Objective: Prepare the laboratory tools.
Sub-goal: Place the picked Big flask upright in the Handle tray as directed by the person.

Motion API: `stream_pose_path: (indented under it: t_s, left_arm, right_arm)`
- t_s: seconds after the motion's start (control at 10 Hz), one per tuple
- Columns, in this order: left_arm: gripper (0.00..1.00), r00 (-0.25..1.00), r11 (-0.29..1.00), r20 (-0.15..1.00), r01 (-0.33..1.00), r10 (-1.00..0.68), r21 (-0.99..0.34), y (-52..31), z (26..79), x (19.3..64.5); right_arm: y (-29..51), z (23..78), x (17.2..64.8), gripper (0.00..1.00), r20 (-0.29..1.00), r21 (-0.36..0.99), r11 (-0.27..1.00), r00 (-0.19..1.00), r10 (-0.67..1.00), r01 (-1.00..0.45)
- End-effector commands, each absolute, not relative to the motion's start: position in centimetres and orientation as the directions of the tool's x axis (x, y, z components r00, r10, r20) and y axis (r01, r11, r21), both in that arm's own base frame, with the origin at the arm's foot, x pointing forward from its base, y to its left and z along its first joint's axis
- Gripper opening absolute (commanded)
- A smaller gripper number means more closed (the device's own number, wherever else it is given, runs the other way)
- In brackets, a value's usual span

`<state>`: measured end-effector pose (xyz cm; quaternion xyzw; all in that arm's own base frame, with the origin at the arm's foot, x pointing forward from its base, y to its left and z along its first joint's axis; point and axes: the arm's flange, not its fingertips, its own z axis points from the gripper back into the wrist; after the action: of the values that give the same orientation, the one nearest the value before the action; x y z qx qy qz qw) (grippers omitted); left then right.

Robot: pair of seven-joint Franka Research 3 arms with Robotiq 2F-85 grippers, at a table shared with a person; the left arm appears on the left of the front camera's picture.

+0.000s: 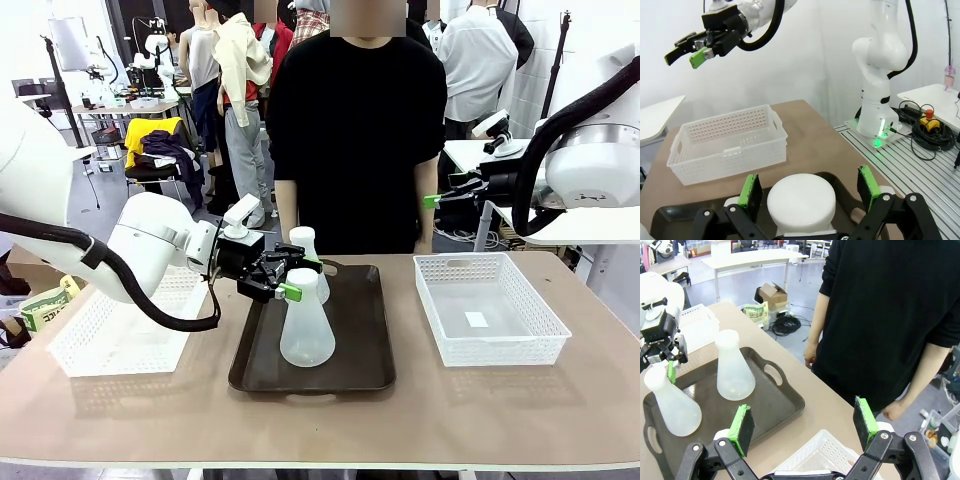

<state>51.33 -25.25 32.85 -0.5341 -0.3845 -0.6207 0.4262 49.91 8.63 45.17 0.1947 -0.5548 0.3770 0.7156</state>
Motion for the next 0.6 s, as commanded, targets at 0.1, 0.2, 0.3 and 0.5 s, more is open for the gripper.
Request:
stream_pose_path:
  t_s: [0.1,0.2,0.3,0.5]
  left_arm:
    - [1.0,-0.071,-0.343,0.99,0.939,-0.122,0.025,-25.33,32.93,51.31]
    - [1.0,-0.071,-0.343,0.99,0.939,-0.122,0.025,-25.33,32.93,51.31]
    - [1.0,-0.071,-0.343,0.99,0.939,-0.122,0.025,-25.33,32.93,51.31]
    - [1.0,-0.071,-0.343,0.99,0.939,-0.122,0.025,-25.33,32.93,51.31]
  right_arm:
    - [8.63,45.25,49.84,1.0,0.938,-0.131,0.644,0.117,0.327,-0.754]
    - [8.63,45.25,49.84,1.0,0.938,-0.131,0.644,0.117,0.327,-0.754]
    - [8.63,45.25,49.84,1.0,0.938,-0.131,0.644,0.117,0.327,-0.754]
    - [8.63,45.25,49.84,1.0,0.938,-0.131,0.644,0.117,0.327,-0.754]
